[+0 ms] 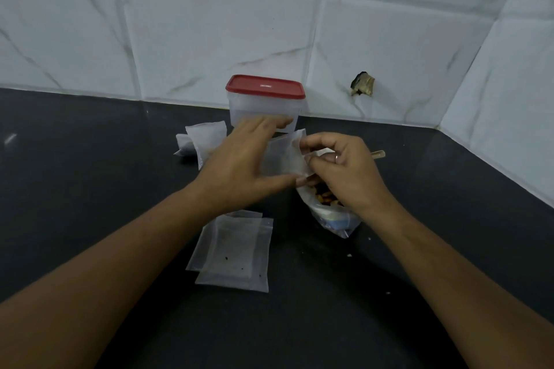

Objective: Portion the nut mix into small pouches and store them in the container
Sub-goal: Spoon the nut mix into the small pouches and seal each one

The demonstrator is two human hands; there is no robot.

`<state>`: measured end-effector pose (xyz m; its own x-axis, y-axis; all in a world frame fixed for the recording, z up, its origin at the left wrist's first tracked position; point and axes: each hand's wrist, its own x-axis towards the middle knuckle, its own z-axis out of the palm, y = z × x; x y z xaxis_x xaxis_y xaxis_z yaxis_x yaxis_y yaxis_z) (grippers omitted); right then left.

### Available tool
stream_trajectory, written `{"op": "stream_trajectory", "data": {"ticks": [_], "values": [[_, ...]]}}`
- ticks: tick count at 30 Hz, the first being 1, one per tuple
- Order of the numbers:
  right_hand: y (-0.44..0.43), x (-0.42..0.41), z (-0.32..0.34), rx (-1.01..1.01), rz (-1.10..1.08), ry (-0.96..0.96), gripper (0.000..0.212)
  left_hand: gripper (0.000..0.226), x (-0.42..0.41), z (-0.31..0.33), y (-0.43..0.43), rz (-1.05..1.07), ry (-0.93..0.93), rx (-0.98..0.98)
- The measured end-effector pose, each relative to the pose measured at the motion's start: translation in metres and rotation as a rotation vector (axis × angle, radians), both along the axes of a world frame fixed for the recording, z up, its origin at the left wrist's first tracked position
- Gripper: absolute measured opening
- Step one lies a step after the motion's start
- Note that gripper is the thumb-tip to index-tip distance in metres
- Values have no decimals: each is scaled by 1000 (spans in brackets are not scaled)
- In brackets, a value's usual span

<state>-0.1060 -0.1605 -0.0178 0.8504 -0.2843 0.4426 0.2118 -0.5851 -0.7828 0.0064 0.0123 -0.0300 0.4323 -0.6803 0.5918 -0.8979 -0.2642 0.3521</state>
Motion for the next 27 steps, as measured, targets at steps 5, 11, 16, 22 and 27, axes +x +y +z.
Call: {"op": "stream_trajectory", "data": {"ticks": [5, 11, 16, 22, 27], "values": [[2, 0, -2, 25, 36, -55, 14, 93, -1, 0, -1, -10, 22, 35], [-2, 5, -5, -79, 46, -26, 17, 79, -1, 0, -1, -30, 33, -11], [-2, 5, -6, -121, 66, -9, 23, 83, -2, 0, -1, -80, 33, 15], [1, 3, -4, -188, 62, -22, 17, 71, -1, 1, -2, -116, 83, -33], [0, 2, -4, -198, 38, -5, 23, 73, 3, -3, -2, -122, 111, -9]]}}
